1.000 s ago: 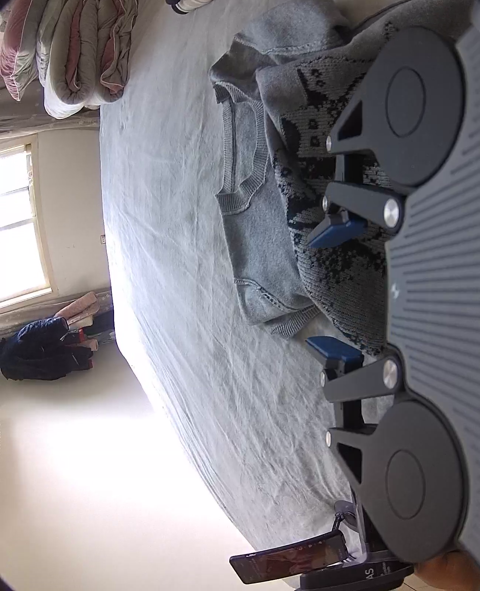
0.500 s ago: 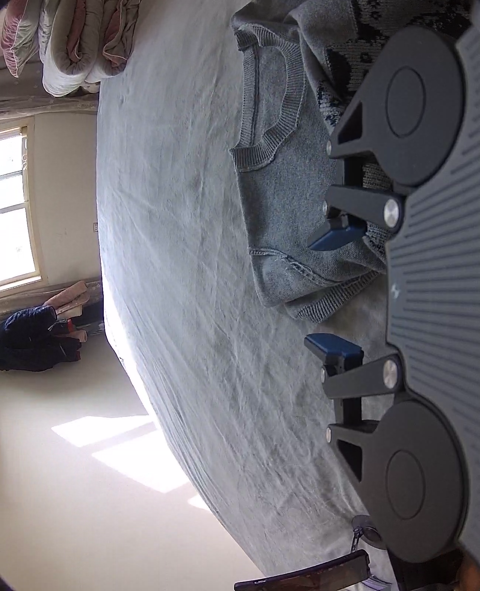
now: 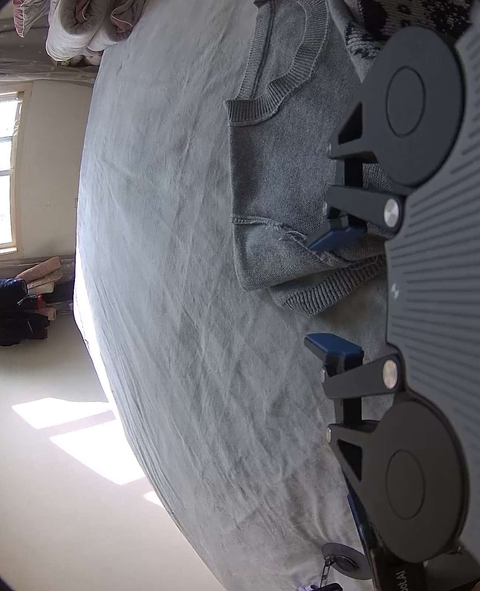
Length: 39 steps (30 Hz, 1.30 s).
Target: Fold clothes
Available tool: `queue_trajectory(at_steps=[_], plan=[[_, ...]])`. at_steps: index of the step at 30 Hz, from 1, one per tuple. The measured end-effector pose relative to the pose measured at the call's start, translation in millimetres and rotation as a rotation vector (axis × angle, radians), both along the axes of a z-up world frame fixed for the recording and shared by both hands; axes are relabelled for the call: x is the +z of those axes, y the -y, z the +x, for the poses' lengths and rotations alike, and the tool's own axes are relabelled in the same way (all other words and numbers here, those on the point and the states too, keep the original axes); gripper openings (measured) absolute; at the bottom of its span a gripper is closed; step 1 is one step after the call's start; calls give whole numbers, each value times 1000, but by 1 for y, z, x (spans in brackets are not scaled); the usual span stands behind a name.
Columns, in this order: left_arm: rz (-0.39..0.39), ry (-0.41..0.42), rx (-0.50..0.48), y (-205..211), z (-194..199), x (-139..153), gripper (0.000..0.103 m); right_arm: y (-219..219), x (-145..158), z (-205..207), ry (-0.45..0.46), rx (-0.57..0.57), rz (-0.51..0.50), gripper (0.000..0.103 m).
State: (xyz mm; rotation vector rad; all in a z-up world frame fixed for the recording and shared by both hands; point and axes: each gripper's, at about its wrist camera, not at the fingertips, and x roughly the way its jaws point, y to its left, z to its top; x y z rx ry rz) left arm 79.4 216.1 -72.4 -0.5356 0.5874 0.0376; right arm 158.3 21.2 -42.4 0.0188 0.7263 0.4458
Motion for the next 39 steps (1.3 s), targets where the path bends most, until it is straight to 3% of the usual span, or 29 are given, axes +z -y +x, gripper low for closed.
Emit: queue_trajectory(at_steps=[8,15,20,23,27,28,29,30,35,39], plan=[[-35,-4,28,-5,4,-1,100,1,-4,-6,26,46,-25,51],[-85,5,78,-10,4,-2,100,-14,3,-8,84,160,-69,51],[-88,4,81,-10,4,-1,100,-34,-12,10,47,177,-214,48],[-108,5,84,-13,3,-1,100,-35,-16,20,46,128,-234,48],[-145,5,90,-18,3,-2,100,-32,-14,33,12,59,-226,34],[-150,5,90,-19,3,-2,100,-32,-13,36,8,41,-243,17],[-154,4,90,-20,3,-2,100,-33,-12,39,4,22,-261,9],[-156,4,90,-21,3,-2,100,-32,-11,43,-12,6,-256,5],[-177,4,86,-26,2,-2,100,-23,12,61,-123,-41,-77,5],[-188,1,88,-30,2,-2,95,-31,36,68,-144,-26,38,5]])
